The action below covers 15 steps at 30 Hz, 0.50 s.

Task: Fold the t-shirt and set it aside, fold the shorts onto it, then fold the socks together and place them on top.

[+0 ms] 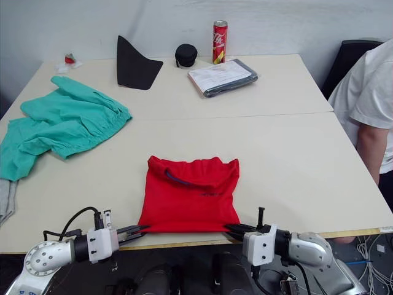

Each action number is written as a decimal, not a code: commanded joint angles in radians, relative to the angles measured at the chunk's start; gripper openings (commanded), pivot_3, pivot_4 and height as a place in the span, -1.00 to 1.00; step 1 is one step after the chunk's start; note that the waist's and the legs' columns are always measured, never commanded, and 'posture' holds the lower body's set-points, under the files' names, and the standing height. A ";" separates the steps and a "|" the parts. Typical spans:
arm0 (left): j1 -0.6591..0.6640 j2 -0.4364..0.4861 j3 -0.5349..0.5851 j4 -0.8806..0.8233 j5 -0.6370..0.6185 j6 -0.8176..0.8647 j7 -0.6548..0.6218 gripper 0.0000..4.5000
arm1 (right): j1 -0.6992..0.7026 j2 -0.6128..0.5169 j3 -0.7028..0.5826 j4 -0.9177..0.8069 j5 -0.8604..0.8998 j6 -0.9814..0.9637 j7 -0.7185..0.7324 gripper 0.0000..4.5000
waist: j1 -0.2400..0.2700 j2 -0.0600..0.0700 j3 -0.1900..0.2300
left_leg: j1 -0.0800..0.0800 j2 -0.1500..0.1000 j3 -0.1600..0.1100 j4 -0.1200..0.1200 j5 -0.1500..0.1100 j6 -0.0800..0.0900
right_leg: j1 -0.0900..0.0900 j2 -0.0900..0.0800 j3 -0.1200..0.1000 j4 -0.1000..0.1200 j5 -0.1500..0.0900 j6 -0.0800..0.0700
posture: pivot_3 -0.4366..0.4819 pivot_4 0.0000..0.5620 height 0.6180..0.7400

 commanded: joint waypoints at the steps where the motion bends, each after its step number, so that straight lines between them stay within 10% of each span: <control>1: 0.046 0.028 0.062 -0.039 -0.062 0.058 -0.002 -0.89 | 0.020 -0.003 -0.027 -0.006 0.105 0.043 0.021 -1.00 | 0.000 0.000 0.000 | 0.000 0.000 0.000 0.000 0.000 0.000 | 0.000 0.000 0.000 0.000 0.000 0.000 | -0.05 -0.47 1.00; 9: 0.138 0.169 0.184 -0.167 -0.351 0.341 -0.157 -0.09 | 0.112 -0.165 -0.081 -0.182 0.474 0.287 0.228 -0.08 | 0.000 0.000 0.000 | -0.001 0.000 -0.001 -0.001 0.000 0.000 | -0.001 0.000 0.000 -0.001 0.000 0.000 | -0.05 -0.47 1.00; 15: 0.016 0.238 0.210 -0.175 -0.484 0.508 -0.227 -0.09 | 0.068 -0.241 -0.194 -0.282 0.712 0.521 0.286 -0.28 | 0.003 -0.001 0.000 | -0.001 0.000 -0.003 -0.001 0.000 0.001 | 0.001 0.001 -0.001 -0.003 -0.001 0.001 | -0.05 -0.47 1.00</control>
